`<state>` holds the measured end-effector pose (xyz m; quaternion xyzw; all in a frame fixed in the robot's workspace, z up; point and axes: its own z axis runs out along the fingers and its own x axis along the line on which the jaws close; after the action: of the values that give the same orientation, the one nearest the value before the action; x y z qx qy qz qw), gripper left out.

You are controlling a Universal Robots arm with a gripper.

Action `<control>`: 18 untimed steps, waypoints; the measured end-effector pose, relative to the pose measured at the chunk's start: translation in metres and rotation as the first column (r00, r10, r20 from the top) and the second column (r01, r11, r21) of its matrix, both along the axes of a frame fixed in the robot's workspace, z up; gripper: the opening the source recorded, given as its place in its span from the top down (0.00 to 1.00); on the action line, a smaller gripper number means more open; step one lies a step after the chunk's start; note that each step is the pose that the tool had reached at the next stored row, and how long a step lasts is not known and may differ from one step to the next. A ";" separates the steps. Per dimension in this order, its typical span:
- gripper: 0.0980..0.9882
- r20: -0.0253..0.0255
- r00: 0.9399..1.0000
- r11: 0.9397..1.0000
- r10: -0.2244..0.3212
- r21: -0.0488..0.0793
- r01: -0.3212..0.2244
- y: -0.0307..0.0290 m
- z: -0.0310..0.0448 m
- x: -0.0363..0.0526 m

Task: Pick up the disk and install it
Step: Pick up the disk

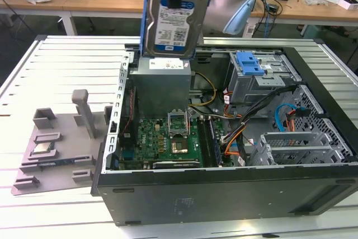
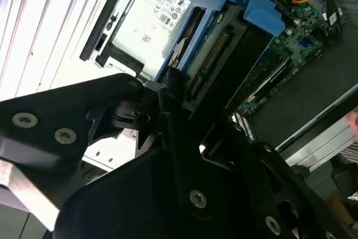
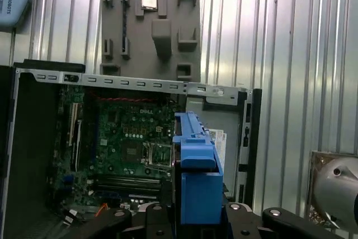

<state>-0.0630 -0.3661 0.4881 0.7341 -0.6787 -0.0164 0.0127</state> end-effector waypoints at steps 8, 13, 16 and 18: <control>0.70 -0.001 1.000 1.000 0.000 0.000 0.000 -0.0003 -0.0001 0.0443; 0.70 -0.001 1.000 1.000 0.000 0.000 0.000 -0.0112 0.0000 0.0445; 0.70 -0.001 1.000 1.000 0.000 0.000 0.000 -0.0213 0.0000 0.0446; 0.70 -0.001 1.000 1.000 0.000 0.000 0.000 -0.0279 -0.0001 0.0446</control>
<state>-0.0185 -0.3940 0.4880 0.7341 -0.6787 -0.0168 0.0131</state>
